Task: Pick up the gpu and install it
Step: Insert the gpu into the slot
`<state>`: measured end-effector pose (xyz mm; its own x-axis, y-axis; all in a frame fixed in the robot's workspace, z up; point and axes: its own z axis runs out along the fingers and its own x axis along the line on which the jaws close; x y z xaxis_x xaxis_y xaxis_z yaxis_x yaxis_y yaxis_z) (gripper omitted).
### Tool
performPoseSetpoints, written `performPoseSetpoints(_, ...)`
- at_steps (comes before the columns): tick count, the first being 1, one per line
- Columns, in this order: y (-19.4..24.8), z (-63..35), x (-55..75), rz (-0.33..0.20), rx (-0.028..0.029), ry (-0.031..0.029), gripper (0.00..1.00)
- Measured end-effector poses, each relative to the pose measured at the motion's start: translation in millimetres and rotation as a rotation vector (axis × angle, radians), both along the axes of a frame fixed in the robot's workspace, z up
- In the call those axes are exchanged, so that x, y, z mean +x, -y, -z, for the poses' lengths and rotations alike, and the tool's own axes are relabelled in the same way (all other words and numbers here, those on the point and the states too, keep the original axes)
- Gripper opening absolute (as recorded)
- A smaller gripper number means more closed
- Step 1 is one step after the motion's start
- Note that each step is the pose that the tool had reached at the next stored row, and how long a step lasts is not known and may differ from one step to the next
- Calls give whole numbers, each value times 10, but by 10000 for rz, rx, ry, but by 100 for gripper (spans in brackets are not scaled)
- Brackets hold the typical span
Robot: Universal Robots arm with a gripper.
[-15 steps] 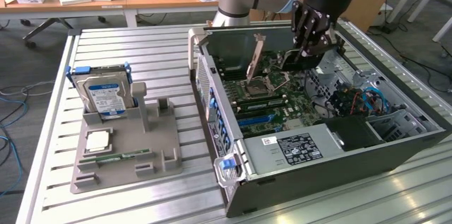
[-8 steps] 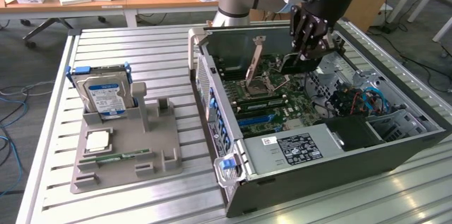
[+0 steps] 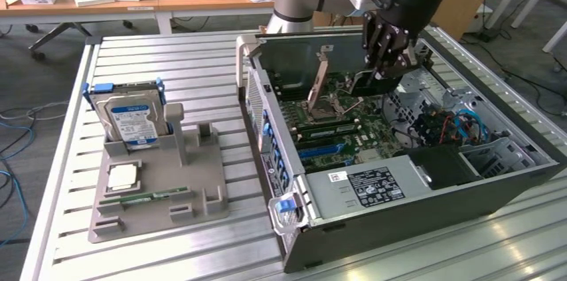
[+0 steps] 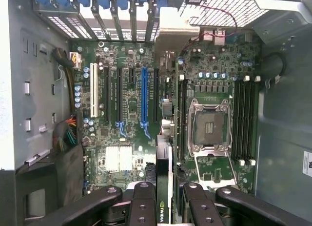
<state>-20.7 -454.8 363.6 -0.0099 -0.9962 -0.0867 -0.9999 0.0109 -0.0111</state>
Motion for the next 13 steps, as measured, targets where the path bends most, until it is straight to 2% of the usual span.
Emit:
performPoseSetpoints(5,0,40,0,-1,-16,-3,26)
performPoseSetpoints(10,2,44,-1,-5,-148,-54,26)
performPoseSetpoints(13,12,48,0,-17,-169,-63,26)
